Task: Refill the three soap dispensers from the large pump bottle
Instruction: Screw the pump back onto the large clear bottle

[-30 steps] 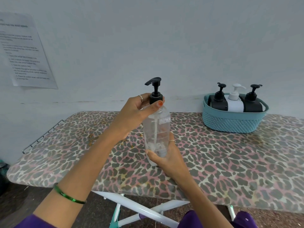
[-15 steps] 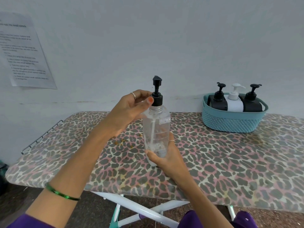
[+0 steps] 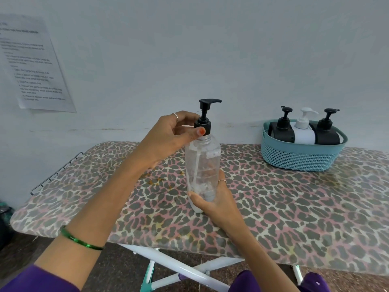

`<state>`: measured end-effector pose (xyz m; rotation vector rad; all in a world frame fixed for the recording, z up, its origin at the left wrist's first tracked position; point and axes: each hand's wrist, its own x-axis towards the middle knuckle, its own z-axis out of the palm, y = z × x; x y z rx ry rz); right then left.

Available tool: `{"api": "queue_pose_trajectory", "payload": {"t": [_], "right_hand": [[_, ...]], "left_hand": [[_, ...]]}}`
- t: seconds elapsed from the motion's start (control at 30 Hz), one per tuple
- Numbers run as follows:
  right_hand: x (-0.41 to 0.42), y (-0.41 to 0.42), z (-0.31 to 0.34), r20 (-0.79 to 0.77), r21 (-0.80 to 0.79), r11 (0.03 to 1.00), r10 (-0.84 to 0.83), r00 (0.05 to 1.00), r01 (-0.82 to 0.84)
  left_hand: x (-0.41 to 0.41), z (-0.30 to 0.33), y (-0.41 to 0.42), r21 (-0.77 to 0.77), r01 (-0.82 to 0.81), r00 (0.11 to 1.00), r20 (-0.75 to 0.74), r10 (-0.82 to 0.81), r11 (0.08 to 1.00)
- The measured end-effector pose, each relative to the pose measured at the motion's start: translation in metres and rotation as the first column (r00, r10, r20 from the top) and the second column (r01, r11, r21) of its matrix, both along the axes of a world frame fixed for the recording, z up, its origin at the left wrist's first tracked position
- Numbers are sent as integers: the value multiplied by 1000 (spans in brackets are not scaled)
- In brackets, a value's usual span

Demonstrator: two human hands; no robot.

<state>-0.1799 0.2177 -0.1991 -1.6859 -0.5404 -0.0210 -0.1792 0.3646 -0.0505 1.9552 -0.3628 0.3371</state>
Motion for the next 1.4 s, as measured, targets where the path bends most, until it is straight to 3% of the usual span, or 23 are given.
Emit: {"api": "queue_pose_trajectory", "payload": {"t": [0.3, 0.47, 0.53, 0.83, 1.0, 1.27, 1.4], "right_hand": [[0, 0, -2, -17, 12, 1000, 2, 1000, -1], [-1, 0, -1, -9, 0, 1000, 9, 1000, -9], [0, 1, -2, -7, 6, 1000, 6, 1000, -6], [0, 2, -1, -4, -1, 1000, 11, 1000, -11], [0, 0, -2, -7, 13, 1000, 0, 1000, 0], [-1, 1, 0, 3, 5, 1000, -8, 1000, 8], [-1, 1, 0, 1, -4, 1000, -4, 1000, 4]], "left_hand": [[-4, 3, 0, 35, 49, 998, -41, -47, 998], [-2, 1, -10, 140, -203, 975, 119, 187, 969], [-1, -1, -11, 134, -230, 968, 130, 213, 964], [1, 10, 6, 111, 81, 989, -131, -66, 991], [3, 5, 3, 75, -9, 999, -46, 12, 997], [-2, 5, 8, 119, 105, 992, -86, -95, 987], [0, -1, 2, 5, -34, 999, -28, 34, 999]]}}
